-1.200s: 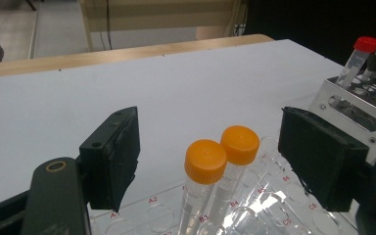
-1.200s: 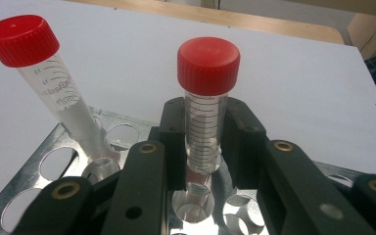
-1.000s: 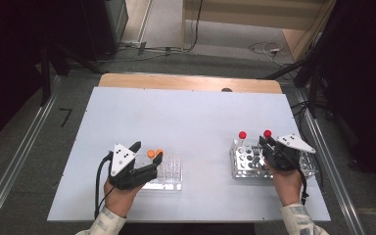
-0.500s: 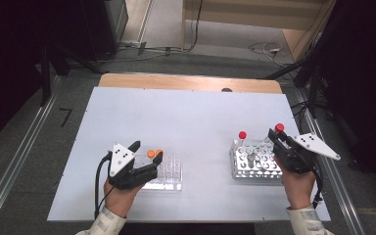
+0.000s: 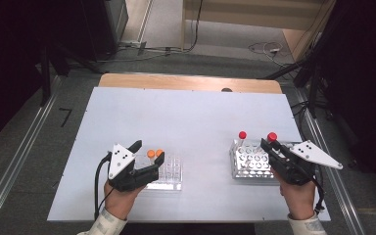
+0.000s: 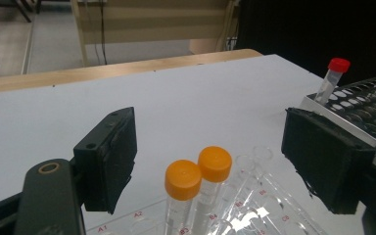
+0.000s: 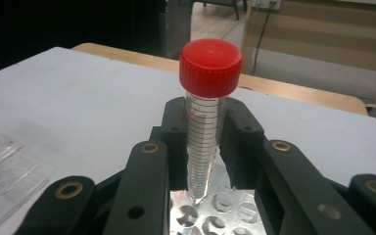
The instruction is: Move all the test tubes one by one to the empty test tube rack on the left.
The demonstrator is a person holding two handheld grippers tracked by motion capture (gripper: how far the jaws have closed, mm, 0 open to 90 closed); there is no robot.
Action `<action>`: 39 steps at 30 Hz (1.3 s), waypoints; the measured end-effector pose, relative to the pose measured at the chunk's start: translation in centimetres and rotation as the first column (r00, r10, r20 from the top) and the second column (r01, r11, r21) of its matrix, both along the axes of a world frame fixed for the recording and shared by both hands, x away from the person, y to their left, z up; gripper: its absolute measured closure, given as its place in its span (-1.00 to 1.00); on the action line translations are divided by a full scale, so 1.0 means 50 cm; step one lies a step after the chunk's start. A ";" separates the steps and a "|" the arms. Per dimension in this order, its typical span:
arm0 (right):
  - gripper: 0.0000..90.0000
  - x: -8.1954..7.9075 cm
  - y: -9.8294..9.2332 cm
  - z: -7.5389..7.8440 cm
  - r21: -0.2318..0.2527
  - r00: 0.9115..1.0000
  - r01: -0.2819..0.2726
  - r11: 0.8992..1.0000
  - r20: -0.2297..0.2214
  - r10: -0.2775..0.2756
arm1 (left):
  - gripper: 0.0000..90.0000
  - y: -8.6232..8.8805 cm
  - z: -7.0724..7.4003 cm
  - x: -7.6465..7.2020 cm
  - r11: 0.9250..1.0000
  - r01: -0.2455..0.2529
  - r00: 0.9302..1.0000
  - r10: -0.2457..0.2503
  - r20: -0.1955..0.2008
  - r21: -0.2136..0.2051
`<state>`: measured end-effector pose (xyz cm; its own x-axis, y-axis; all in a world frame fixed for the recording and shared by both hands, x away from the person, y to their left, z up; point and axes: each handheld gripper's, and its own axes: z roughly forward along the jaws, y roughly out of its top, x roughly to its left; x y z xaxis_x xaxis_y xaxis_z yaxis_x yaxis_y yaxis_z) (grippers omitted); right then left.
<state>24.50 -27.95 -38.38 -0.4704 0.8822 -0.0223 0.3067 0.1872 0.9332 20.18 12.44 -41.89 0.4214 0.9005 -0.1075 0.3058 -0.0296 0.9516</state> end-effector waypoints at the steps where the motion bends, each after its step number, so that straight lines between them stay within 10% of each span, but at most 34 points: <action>1: 0.58 -0.004 0.003 0.001 0.003 1.000 -0.012 1.000 -0.002 0.012 | -0.52 -0.002 0.001 -0.001 1.000 0.005 1.000 -0.005 0.001 -0.002; 25: 0.58 -0.031 0.121 -0.038 -0.026 0.970 -0.234 0.972 -0.075 0.232 | -0.45 -0.051 0.017 -0.016 0.996 0.086 0.996 -0.086 0.016 -0.003; 39: 0.58 -0.031 0.188 -0.072 -0.047 0.940 -0.325 0.945 -0.125 0.317 | -0.38 -0.122 0.032 -0.011 0.982 0.187 0.982 -0.187 0.025 0.004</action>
<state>22.94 -18.56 -41.99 -0.7309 0.6824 -0.0049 0.3241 0.3535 0.8775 19.64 6.35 -40.31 0.5853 0.8055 -0.0931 0.2707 -0.0859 0.9588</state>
